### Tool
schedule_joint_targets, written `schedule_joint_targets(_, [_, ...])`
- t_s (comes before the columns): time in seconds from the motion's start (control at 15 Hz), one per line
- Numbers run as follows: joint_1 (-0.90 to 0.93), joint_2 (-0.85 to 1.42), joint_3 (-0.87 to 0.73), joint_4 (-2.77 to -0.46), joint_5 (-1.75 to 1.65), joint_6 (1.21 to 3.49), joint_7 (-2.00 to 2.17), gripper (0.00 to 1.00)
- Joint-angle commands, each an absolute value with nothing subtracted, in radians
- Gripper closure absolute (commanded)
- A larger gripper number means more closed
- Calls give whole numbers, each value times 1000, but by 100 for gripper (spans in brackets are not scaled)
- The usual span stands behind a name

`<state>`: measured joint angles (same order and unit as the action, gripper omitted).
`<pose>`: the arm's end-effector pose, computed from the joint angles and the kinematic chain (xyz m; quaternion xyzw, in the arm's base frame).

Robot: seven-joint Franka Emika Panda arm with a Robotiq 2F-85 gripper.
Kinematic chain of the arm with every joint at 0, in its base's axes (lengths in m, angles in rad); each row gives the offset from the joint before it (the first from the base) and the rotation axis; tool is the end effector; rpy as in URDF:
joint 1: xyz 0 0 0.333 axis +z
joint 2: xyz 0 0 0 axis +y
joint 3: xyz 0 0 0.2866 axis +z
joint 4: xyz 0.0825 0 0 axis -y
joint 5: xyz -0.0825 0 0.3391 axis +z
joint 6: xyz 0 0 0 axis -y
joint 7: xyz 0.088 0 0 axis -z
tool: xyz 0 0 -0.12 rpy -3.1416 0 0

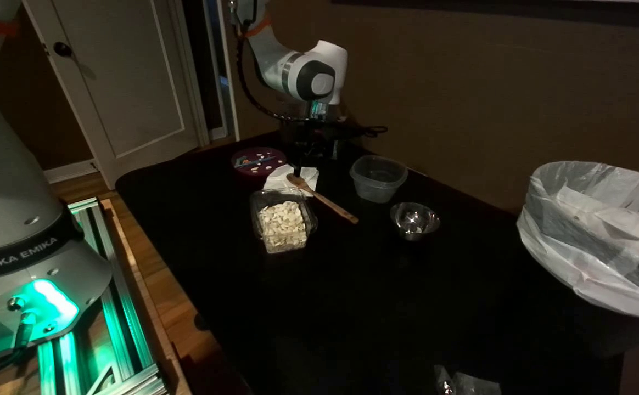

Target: Pick up the wooden spoon and place it on the empty clear bowl

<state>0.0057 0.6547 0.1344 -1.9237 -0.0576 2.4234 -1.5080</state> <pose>0.5548 0.0780 0.1383 -0.6681 -0.7400 0.0418 0.0656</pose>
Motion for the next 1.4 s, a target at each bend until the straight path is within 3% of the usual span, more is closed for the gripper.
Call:
schedule_joint_targets(0.0, [5,739,110,-1845,-124,2437,-1488,0])
schedule_joint_targets(0.33, [-44,764,121,-1875,-102,2568,-1480,0])
schedule_joint_targets(1.07, [-85,764,128,-1978,-115,2761,-1448,10])
schedule_joint_targets(1.13, [-89,763,131,-1986,-116,2777,-1449,18])
schedule_joint_targets(1.2, [-92,765,132,-1991,-117,2788,-1449,35])
schedule_joint_targets(1.33, [-99,761,139,-2003,-118,2806,-1452,48])
